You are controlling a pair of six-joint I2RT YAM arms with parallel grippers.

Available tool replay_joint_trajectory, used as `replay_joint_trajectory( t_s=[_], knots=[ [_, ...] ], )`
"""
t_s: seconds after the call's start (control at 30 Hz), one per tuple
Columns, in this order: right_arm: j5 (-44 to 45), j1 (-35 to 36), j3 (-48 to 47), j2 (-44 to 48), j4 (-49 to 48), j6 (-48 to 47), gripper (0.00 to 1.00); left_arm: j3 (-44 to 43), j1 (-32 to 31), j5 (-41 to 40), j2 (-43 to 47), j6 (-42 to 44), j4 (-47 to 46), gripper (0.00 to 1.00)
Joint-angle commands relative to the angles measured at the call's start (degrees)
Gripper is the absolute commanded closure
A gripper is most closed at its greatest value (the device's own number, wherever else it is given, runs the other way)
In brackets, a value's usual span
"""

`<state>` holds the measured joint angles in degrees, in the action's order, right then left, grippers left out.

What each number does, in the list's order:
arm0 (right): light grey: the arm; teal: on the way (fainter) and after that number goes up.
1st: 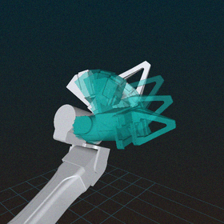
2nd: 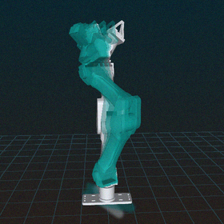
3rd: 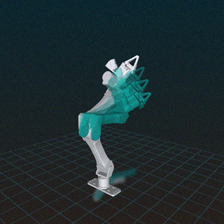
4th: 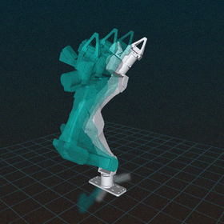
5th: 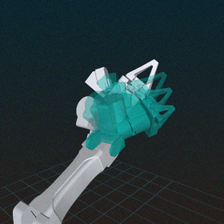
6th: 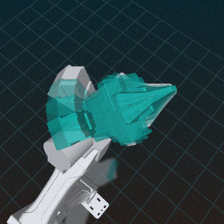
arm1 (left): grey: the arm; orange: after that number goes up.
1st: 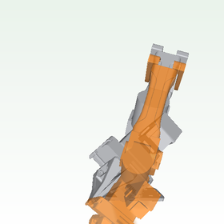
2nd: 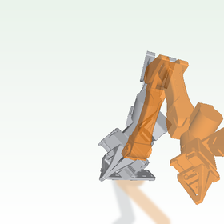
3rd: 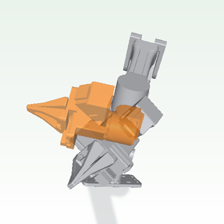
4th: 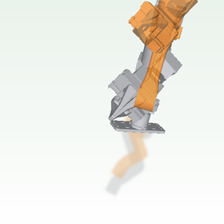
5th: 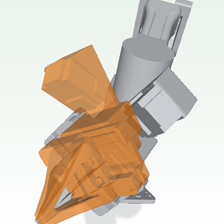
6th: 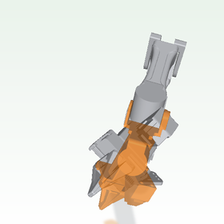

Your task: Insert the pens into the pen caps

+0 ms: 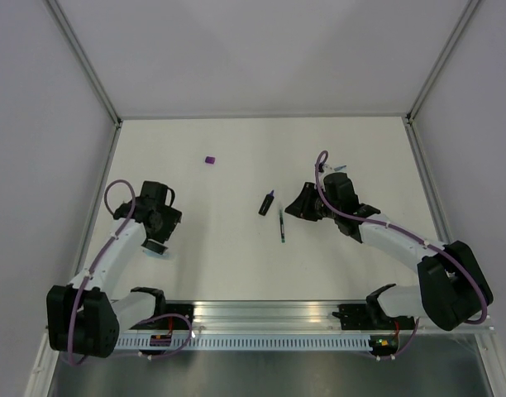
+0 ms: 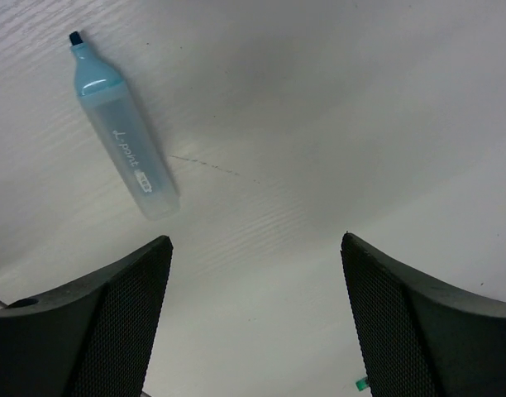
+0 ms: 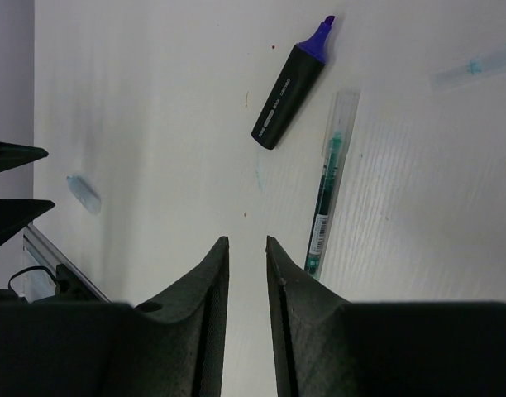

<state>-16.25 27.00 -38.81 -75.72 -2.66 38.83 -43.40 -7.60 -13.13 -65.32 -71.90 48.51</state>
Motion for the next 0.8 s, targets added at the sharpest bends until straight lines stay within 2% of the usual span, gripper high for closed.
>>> replay_joint_trajectory(
  t_s=[0.0, 0.3, 0.5, 0.77],
  knots=[
    [-1.68, 0.15, -0.3, 0.05, -2.09, 0.72, 0.71, -0.64, 0.3, -4.97, 4.75, -8.25, 7.39, 0.13],
    [-2.21, 0.07, -0.83, 0.31, -1.39, 0.9, 0.71, 1.47, 2.41, -6.12, 1.87, -11.51, 8.18, 0.16],
    [-2.82, 0.07, -0.83, 0.14, -1.48, 1.16, 0.71, 4.72, 4.69, -1.38, -1.12, -12.04, 3.96, 0.2],
    [-3.52, 0.15, -0.92, -0.21, -1.56, 1.51, 0.71, 4.81, 4.96, -4.02, -4.11, -15.73, 5.63, 0.24]
  ],
)
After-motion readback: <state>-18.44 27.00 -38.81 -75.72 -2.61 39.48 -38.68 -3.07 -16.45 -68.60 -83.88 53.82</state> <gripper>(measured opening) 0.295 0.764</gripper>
